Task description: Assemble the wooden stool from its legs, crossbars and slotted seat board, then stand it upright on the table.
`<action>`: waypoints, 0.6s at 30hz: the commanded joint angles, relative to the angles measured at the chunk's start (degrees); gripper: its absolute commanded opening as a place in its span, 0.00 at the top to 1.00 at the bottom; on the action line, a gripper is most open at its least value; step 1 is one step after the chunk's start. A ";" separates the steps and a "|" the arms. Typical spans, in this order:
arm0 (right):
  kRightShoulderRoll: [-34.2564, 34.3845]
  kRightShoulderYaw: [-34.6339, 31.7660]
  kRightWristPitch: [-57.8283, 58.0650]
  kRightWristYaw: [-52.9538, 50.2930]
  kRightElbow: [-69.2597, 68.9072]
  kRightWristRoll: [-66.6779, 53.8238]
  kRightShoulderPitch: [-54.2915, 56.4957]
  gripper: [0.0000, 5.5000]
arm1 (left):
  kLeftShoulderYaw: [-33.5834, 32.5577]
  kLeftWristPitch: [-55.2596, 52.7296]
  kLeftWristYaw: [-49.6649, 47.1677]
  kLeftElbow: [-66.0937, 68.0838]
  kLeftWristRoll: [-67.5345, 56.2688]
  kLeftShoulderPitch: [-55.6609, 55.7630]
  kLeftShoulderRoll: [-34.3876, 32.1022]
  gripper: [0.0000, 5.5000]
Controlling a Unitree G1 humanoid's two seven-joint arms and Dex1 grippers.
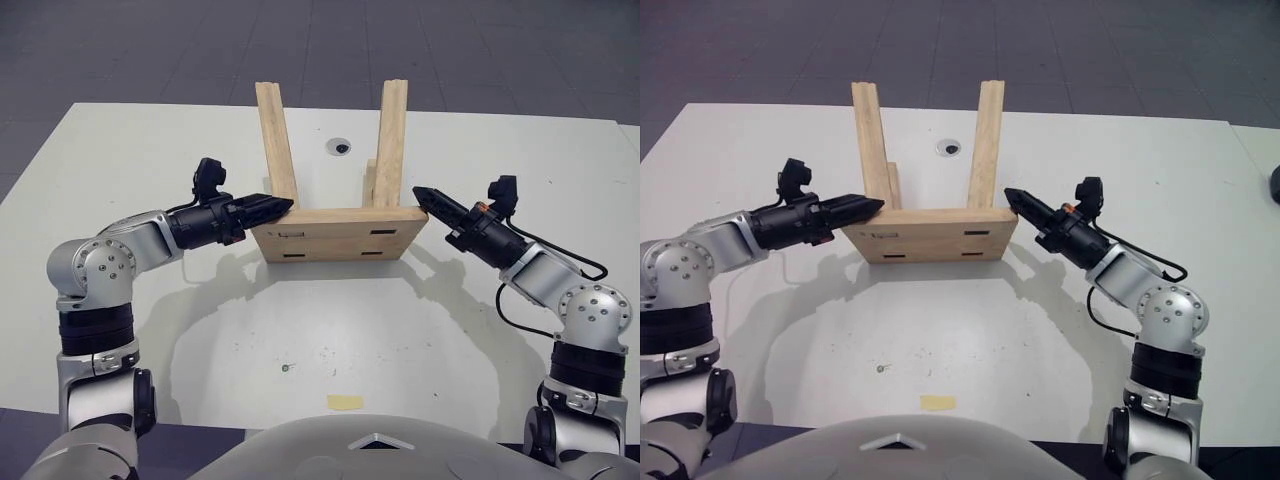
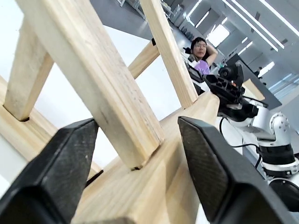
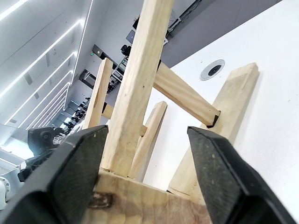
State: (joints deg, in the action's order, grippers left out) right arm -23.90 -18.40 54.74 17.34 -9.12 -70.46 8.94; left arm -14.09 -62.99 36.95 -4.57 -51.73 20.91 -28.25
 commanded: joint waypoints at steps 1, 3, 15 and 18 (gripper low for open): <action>-1.57 -0.35 -4.93 4.85 0.41 5.80 -1.87 0.30 | -7.30 5.43 -0.92 3.44 -1.18 4.12 -0.68 0.31; -2.78 -1.57 -7.65 7.92 1.77 8.10 -1.82 0.25 | -10.11 5.68 2.18 3.19 -3.73 4.93 -3.20 0.25; -13.81 12.58 -25.91 39.10 8.78 32.06 -2.00 0.02 | 10.75 21.47 25.97 -1.19 14.03 -7.43 -15.54 0.02; -12.20 16.69 -29.10 42.69 14.51 36.36 2.33 0.02 | 16.78 28.68 26.09 3.87 21.19 -4.98 -12.49 0.02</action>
State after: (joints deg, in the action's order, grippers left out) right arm -37.34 -4.53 27.45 57.40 1.79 -36.75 7.66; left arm -1.02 -38.94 62.82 -4.03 -34.98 13.68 -42.72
